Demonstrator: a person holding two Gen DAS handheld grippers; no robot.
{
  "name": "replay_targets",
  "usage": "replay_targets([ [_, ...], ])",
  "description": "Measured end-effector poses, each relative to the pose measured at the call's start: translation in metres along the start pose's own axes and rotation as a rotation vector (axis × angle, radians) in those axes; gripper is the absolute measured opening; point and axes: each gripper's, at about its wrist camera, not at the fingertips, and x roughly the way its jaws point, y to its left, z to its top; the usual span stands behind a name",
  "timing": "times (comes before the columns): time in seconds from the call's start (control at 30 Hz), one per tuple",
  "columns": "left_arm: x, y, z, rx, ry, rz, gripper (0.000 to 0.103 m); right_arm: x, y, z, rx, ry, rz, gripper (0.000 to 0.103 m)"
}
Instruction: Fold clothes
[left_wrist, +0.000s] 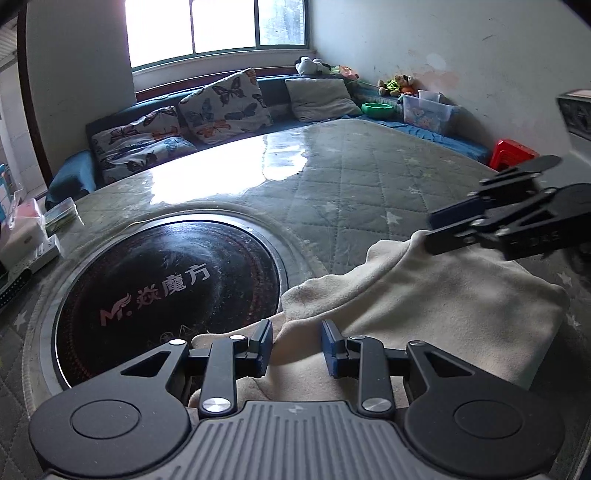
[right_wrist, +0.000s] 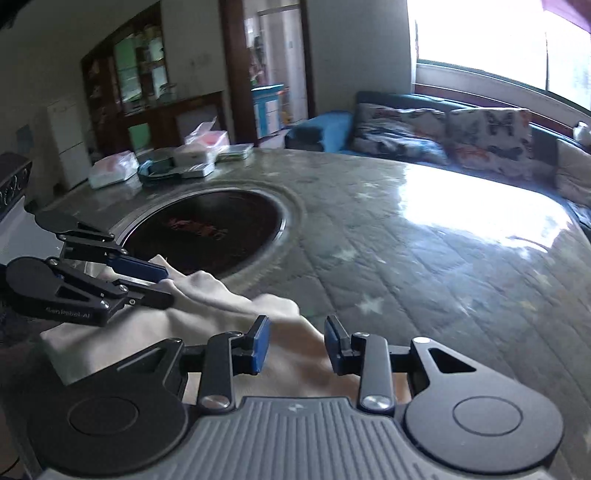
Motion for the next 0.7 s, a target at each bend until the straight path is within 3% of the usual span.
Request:
replay_targets([
  [0.13,0.001,0.001,-0.001,0.01,-0.016,-0.002,0.014,0.019,0.004,0.006,0.009,0.046,0.03,0.033],
  [0.2,0.0,0.0,-0.002,0.026,-0.032,0.012,0.011,0.021,0.004,0.005,0.018,0.049,0.039,0.032],
  [0.33,-0.005,-0.008,-0.001,0.066,-0.067,0.05,0.008,0.02,0.004,0.0,0.026,0.046,0.039,0.026],
  [0.37,-0.006,-0.011,0.0,0.075,-0.076,0.062,0.008,0.018,0.005,-0.001,0.024,0.036,0.028,0.018],
  [0.47,-0.013,-0.016,0.008,0.085,-0.132,0.091,0.007,0.013,0.008,-0.004,0.018,-0.003,-0.008,0.009],
  [0.57,-0.008,-0.021,0.015,0.111,-0.156,0.106,0.008,0.006,0.012,-0.007,0.009,-0.051,-0.056,0.009],
  [0.7,0.013,-0.023,0.016,0.112,-0.107,0.121,0.008,0.008,0.014,-0.009,0.018,-0.055,-0.111,0.009],
])
